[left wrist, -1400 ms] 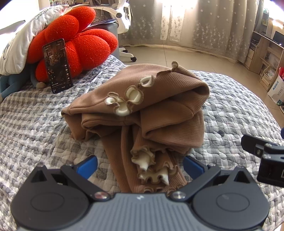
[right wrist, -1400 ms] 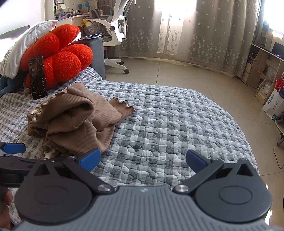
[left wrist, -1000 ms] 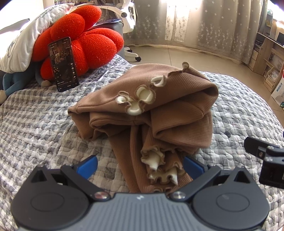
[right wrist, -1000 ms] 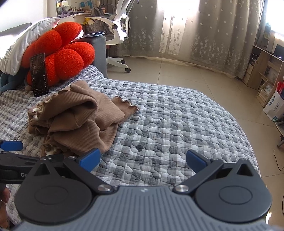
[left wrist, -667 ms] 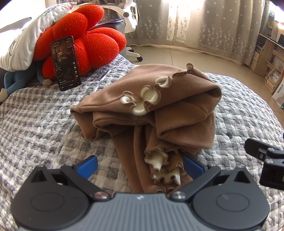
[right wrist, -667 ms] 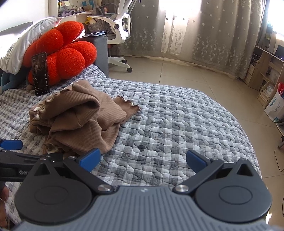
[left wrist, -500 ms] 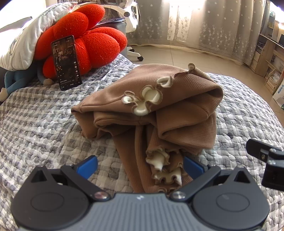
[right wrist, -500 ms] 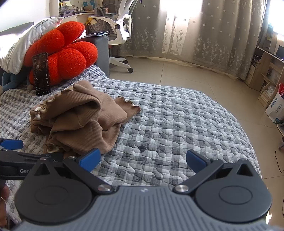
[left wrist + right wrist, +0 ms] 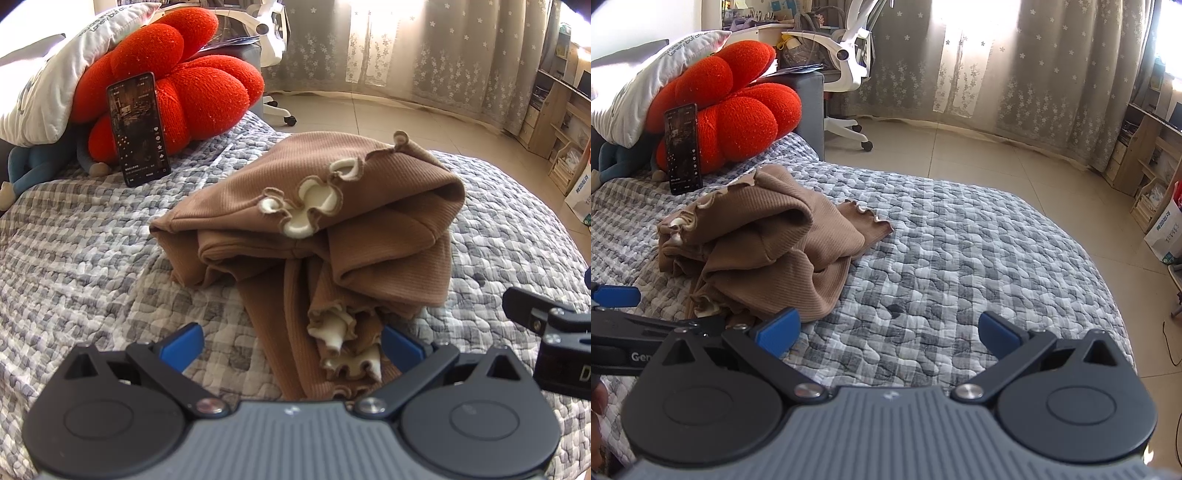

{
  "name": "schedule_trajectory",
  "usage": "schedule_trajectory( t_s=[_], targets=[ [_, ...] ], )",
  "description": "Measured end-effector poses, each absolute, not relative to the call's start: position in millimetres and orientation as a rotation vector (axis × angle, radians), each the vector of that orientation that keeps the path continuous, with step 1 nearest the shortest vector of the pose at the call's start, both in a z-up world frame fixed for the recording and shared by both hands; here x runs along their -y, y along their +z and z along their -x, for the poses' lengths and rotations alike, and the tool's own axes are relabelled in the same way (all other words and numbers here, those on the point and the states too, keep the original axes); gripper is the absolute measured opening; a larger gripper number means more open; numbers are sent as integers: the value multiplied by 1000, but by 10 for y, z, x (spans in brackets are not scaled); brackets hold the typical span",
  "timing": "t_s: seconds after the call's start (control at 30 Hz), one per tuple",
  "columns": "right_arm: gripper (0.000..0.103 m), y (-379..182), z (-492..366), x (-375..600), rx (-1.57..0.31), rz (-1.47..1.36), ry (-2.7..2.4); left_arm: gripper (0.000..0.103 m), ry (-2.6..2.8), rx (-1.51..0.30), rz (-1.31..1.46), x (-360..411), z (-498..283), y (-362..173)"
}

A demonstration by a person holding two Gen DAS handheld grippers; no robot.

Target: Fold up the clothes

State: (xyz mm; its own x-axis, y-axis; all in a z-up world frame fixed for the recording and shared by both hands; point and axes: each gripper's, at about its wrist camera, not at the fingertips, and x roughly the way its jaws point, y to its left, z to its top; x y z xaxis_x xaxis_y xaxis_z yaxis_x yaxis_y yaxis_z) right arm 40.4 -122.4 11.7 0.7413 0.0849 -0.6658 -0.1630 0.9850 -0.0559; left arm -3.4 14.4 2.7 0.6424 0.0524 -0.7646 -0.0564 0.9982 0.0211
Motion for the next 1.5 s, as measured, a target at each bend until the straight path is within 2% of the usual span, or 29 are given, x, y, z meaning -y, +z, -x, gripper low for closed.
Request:
schedule_trajectory(
  t_s=[1.5],
  targets=[
    [103, 119, -400, 1183, -727, 126, 146, 103, 93, -876, 18, -204, 16, 32]
  ],
)
